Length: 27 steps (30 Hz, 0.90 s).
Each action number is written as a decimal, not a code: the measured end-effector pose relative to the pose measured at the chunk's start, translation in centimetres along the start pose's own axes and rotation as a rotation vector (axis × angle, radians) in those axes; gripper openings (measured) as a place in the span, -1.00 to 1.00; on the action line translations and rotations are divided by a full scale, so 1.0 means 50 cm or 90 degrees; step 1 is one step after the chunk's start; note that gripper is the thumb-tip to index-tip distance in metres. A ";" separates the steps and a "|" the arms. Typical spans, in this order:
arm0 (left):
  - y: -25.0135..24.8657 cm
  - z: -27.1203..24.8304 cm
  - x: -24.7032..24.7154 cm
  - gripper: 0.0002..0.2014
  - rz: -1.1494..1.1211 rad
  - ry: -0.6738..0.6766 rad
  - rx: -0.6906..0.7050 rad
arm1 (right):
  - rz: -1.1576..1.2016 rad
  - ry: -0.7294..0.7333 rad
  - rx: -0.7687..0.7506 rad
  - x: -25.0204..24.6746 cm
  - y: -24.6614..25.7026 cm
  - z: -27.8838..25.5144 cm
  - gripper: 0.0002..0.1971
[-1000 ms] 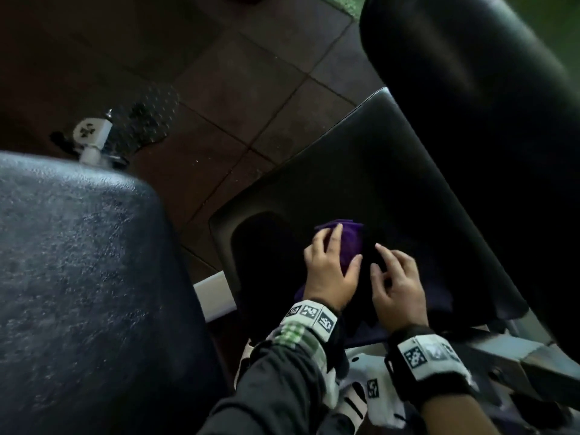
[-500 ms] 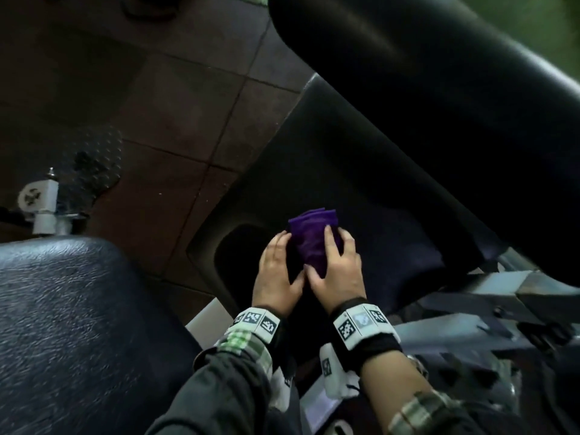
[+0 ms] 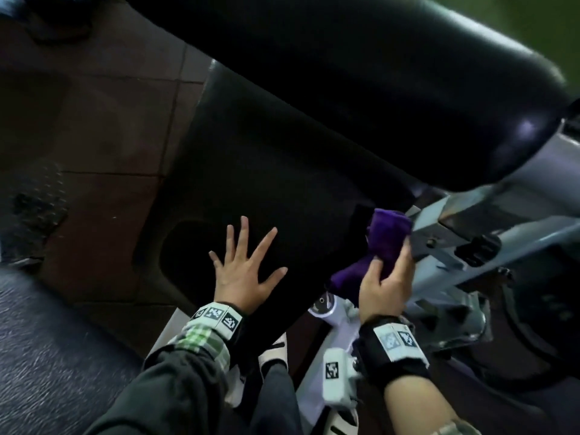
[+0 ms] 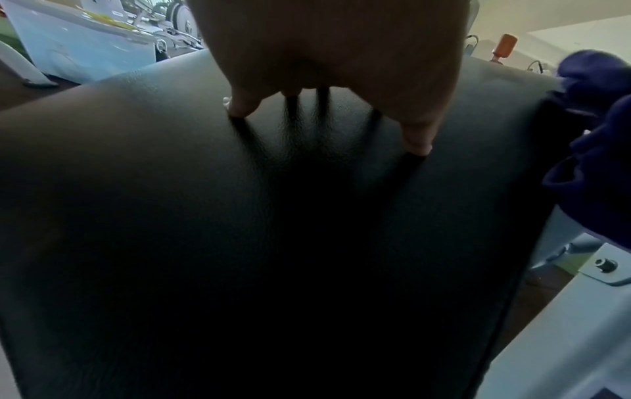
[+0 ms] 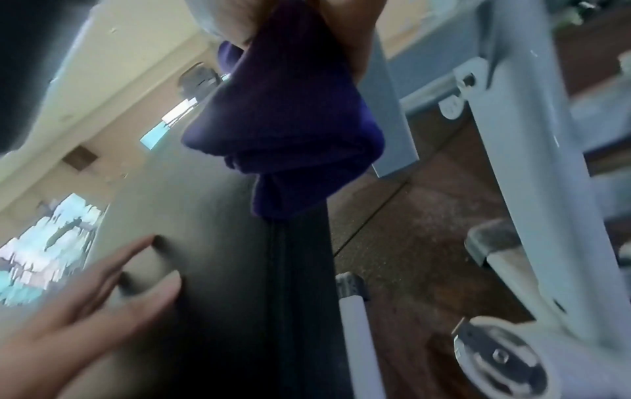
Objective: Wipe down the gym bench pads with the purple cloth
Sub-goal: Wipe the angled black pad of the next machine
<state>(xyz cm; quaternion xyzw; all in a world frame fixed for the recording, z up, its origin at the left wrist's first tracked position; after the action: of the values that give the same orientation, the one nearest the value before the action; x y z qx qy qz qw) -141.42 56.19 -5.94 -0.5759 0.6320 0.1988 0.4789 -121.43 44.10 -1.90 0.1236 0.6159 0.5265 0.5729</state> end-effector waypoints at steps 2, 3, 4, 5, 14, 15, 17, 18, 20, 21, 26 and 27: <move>0.002 0.001 0.001 -0.22 0.002 0.011 -0.001 | 0.025 -0.019 0.047 0.019 -0.010 0.000 -0.38; 0.002 0.002 0.003 -0.22 0.005 0.014 -0.002 | 0.037 -0.012 0.072 0.030 -0.013 -0.001 -0.37; 0.002 0.002 0.003 -0.23 0.007 0.014 -0.003 | 0.048 -0.006 0.097 0.041 -0.017 -0.004 -0.37; 0.001 0.002 0.003 -0.23 0.008 0.012 -0.002 | 0.054 -0.001 0.121 0.050 -0.020 -0.008 -0.36; 0.006 0.005 -0.003 -0.23 -0.044 0.015 -0.002 | 0.064 -0.084 0.144 0.066 -0.033 -0.018 -0.38; 0.005 0.005 -0.003 -0.23 -0.049 0.018 -0.002 | 0.072 -0.106 0.149 0.065 -0.030 -0.010 -0.43; 0.003 0.004 -0.005 -0.23 -0.062 0.018 0.000 | 0.098 -0.116 0.174 0.064 -0.034 0.006 -0.50; 0.003 0.004 -0.006 -0.23 -0.066 0.016 0.001 | 0.116 -0.100 0.201 0.064 -0.037 0.010 -0.49; 0.004 0.003 -0.007 -0.22 -0.071 0.013 0.006 | 0.144 -0.049 0.253 0.063 -0.044 0.004 -0.48; 0.005 0.004 -0.007 -0.22 -0.072 0.012 0.009 | 0.163 -0.034 0.276 0.063 -0.052 -0.004 -0.47; 0.008 0.006 -0.006 -0.20 -0.093 0.031 0.023 | 0.236 0.132 0.361 0.083 -0.067 -0.147 -0.47; 0.008 0.007 -0.006 -0.19 -0.090 0.037 0.025 | 0.259 0.166 0.384 0.087 -0.063 -0.190 -0.46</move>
<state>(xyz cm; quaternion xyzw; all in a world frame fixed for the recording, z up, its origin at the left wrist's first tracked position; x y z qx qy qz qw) -141.71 56.74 -5.99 -0.6152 0.6072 0.1355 0.4842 -129.31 41.26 -8.90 0.3381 0.7735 0.4359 0.3120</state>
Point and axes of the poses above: each hand's wrist, its own z-axis towards the middle knuckle, its own x-axis out of the palm, y = z × x, the point moved 3 cm from there along z, towards the middle knuckle, and after that the axes turned 8 degrees about -x, right-handed, at the moved point
